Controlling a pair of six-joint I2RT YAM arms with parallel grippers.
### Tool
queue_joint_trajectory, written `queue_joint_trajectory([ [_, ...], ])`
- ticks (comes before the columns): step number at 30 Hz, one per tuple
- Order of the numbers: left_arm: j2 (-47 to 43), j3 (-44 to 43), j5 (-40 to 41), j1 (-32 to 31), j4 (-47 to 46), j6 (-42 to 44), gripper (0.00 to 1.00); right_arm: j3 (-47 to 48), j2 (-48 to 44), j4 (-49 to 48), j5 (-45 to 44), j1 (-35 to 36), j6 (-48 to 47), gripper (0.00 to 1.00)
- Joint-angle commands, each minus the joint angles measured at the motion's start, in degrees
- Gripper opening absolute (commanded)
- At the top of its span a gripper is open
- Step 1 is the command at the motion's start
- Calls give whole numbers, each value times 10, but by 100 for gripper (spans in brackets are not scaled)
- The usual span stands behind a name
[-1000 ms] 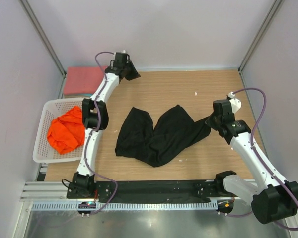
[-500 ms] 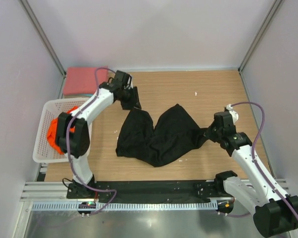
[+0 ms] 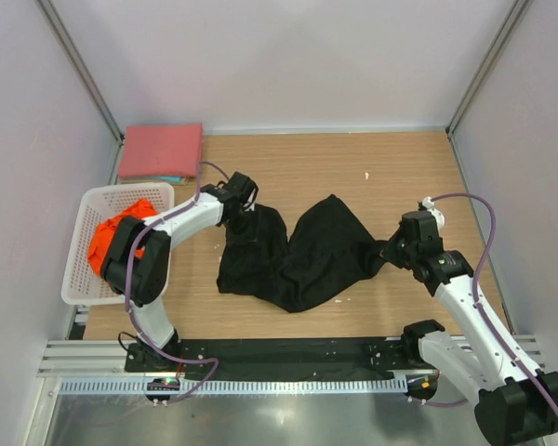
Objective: Fold and stack the t-shirts
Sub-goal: Flatten the tshirt out
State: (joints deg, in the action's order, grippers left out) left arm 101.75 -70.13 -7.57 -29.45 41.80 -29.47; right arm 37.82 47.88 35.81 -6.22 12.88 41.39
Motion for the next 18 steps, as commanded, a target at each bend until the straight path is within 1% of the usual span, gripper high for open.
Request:
queue_joint_trajectory([
  [1,-17,3,-9,1,-15,13,38,-14,-15,0,4,-1,11,1],
  [2,-17,10,-10,1,-9,12,17,-17,-16,-1,5,-1,12,1],
  [3,-21,16,-1,1,-5,9,9,-19,-18,-2,5,-1,14,1],
  [5,-30,28,16,1,12,-7,0,-22,-18,0,6,-1,15,1],
  [9,-81,86,69,1,28,-51,0,-23,-13,2,5,-1,13,1],
  [10,-102,95,94,1,34,-61,0,-22,-12,2,4,-1,12,1],
  [13,-127,120,118,1,55,-86,0,-21,-8,3,3,-2,12,1],
  [15,-143,127,144,1,73,-96,0,-22,-5,5,3,-1,10,1],
  [18,-151,133,154,1,92,-107,0,-24,-2,7,3,-1,8,1],
])
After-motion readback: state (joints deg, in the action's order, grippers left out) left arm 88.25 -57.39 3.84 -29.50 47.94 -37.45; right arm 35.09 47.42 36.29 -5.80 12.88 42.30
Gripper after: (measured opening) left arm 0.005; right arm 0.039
